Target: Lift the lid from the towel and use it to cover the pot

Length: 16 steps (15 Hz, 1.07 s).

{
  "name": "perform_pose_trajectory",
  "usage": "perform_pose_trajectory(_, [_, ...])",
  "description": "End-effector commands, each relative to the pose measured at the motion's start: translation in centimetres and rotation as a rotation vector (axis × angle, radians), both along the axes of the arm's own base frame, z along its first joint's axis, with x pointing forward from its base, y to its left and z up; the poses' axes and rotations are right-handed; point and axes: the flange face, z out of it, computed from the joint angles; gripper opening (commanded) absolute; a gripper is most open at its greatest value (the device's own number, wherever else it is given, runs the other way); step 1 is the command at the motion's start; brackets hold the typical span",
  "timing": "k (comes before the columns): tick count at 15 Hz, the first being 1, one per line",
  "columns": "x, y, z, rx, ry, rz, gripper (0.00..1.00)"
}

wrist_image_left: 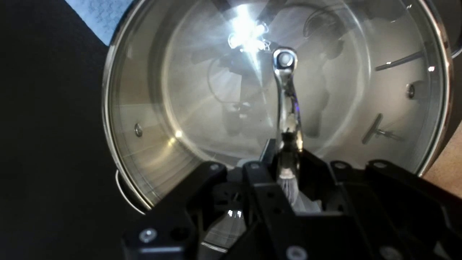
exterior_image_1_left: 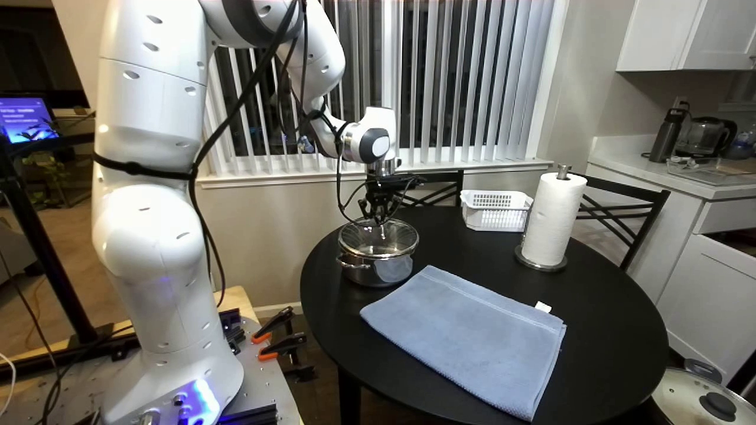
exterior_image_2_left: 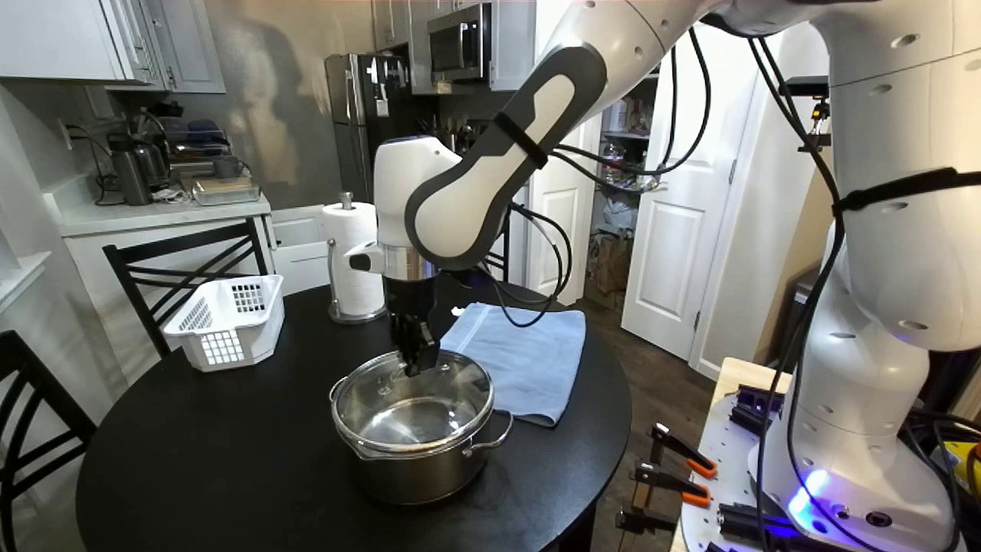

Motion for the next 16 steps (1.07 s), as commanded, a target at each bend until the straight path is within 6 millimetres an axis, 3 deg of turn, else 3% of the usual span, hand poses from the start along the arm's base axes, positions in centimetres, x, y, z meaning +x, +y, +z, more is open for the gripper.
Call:
perform_pose_trajectory(1, [0.4,-0.7,0.6,0.004,0.009,0.001,0.02])
perform_pose_trajectory(6, [0.4,-0.7,0.4,-0.006,0.023,-0.004,0.02])
perform_pose_trajectory(7, [0.4,-0.8,0.4,-0.009,0.021,-0.010,0.35])
perform_pose_trajectory(9, [0.5,-0.8,0.7,-0.009,0.009,-0.014,0.40])
perform_pose_trajectory(16, [1.0,-1.4,2.0,-0.011,-0.024,-0.034,0.84])
